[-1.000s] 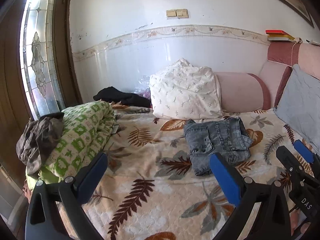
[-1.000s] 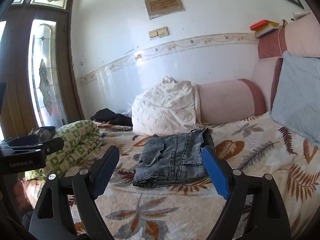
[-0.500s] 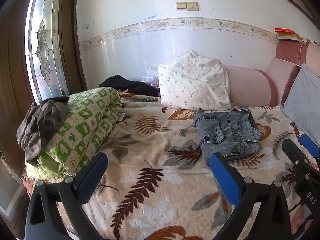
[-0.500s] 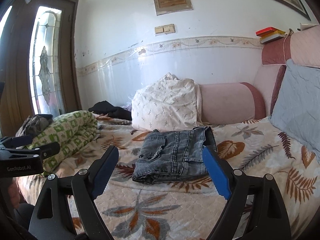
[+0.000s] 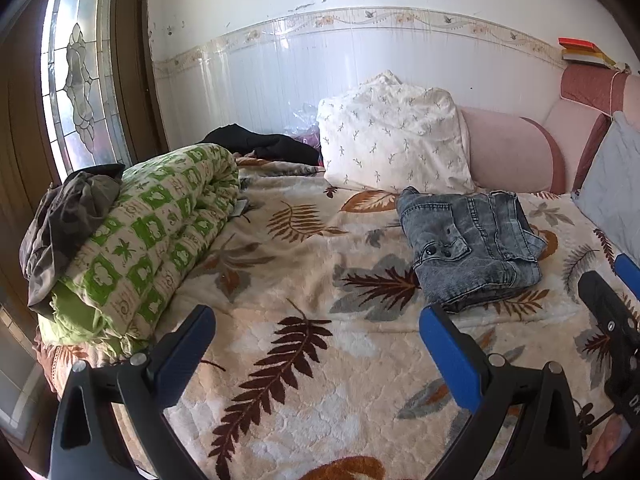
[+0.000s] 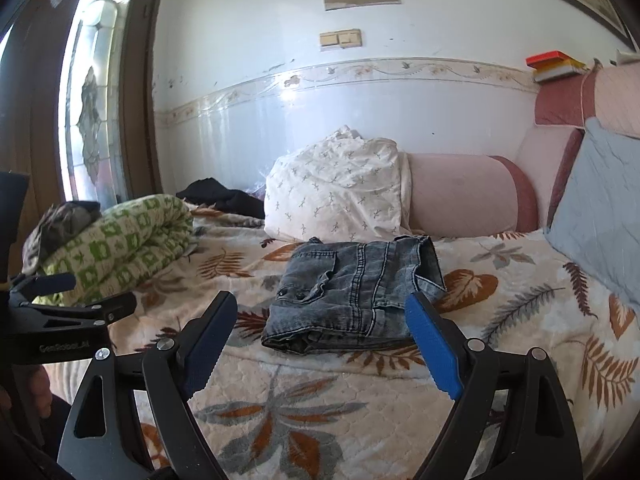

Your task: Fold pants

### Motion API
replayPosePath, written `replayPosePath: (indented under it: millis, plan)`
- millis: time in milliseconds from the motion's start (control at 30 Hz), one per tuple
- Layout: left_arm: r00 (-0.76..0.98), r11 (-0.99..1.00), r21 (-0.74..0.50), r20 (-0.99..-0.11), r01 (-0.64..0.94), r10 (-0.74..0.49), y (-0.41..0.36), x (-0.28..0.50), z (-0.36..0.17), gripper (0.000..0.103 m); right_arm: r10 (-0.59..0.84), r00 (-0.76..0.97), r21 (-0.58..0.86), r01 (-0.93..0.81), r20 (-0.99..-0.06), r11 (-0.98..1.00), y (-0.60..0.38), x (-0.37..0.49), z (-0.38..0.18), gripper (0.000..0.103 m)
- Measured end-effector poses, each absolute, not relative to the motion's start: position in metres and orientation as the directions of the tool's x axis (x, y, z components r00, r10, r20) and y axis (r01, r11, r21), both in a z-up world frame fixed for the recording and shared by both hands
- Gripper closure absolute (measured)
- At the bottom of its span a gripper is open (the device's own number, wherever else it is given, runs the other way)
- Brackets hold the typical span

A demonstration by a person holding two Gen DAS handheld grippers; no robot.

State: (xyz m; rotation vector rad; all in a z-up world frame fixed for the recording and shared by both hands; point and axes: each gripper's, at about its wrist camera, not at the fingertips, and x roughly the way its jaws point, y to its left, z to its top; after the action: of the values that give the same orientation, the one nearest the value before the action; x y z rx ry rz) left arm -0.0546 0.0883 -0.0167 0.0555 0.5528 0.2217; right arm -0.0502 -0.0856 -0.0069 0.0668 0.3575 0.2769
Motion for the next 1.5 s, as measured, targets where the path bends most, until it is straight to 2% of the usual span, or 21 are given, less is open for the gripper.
replayPosePath:
  millis: [633,1067,1500]
  plan:
    - [0.827,0.989,0.084,-0.541,-0.125,0.151,0.068,-0.033,-0.030,0.000,0.218,0.907,0.100,-0.195,-0.359,0.976,-0.090,-0.041,-0.016,0.017]
    - [0.831,0.995,0.074,-0.547,-0.074,0.102,0.048,-0.018,-0.032,0.000,0.154,0.902,0.171,-0.092,-0.402,0.981,-0.114,-0.025,-0.023,0.017]
    - [0.821,0.996,0.066,-0.564,-0.067,0.093,0.044,-0.007,-0.039,0.000,0.131,0.890,0.166,-0.064,-0.437,0.984,-0.117,-0.014,-0.031,0.017]
